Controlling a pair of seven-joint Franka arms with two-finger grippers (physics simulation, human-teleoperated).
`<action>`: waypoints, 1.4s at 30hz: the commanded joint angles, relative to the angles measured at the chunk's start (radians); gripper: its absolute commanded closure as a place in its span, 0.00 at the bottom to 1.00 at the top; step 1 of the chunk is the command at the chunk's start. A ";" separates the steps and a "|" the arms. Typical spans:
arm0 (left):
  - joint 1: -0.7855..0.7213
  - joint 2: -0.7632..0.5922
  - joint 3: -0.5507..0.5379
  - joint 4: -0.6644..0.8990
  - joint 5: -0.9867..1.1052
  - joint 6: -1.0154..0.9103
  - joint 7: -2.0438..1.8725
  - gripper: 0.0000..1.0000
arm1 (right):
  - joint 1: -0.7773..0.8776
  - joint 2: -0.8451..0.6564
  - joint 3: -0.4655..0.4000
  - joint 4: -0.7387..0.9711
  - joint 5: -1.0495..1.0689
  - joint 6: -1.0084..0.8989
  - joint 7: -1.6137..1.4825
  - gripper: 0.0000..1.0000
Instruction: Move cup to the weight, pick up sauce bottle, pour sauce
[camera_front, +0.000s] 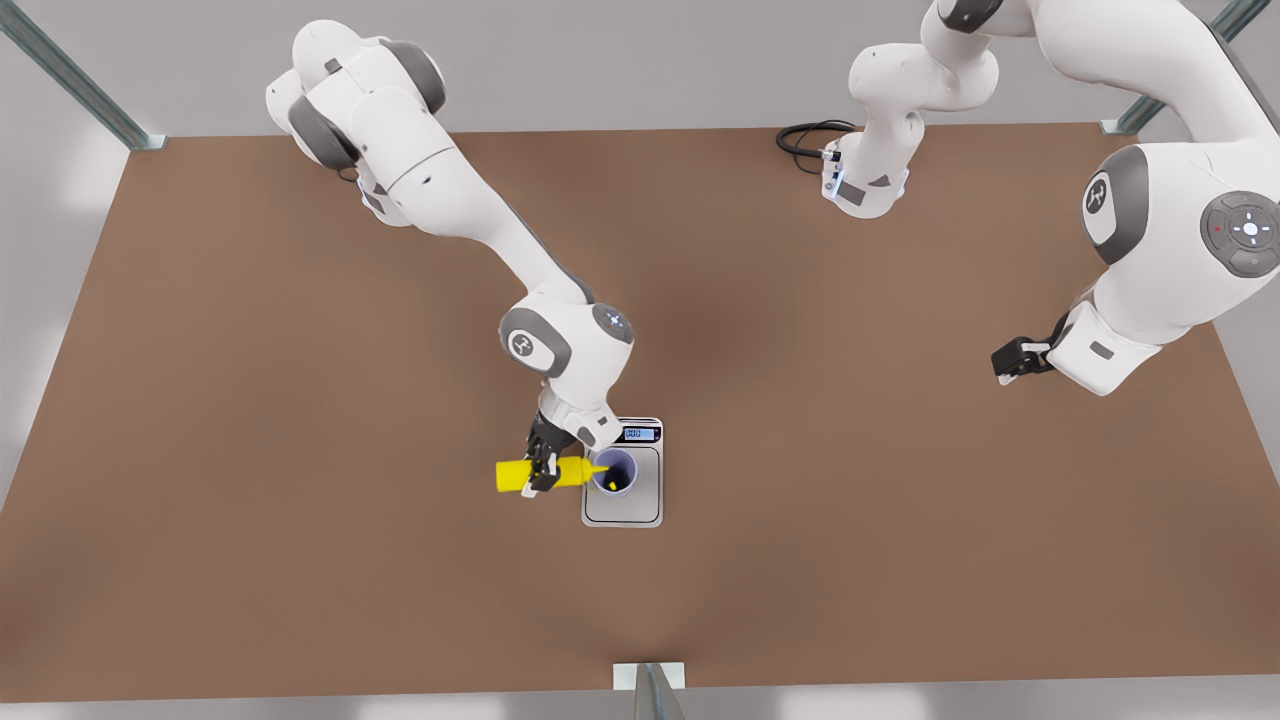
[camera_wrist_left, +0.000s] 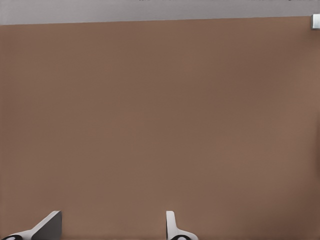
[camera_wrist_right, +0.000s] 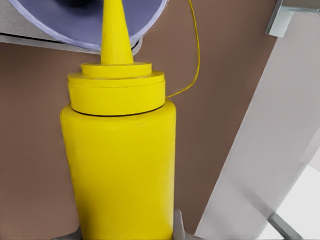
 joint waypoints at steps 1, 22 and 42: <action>0.000 0.000 0.000 0.000 0.000 0.000 0.000 0.00 | -0.004 -0.002 0.000 0.002 0.024 0.000 0.002 0.43; 0.002 0.006 0.003 0.000 -0.001 0.012 0.000 0.00 | -0.352 -0.051 0.000 0.017 0.908 0.052 -0.664 0.43; 0.002 0.008 0.003 0.000 -0.001 0.012 0.000 0.00 | -0.691 0.023 0.000 -0.165 1.943 -0.230 -1.641 0.43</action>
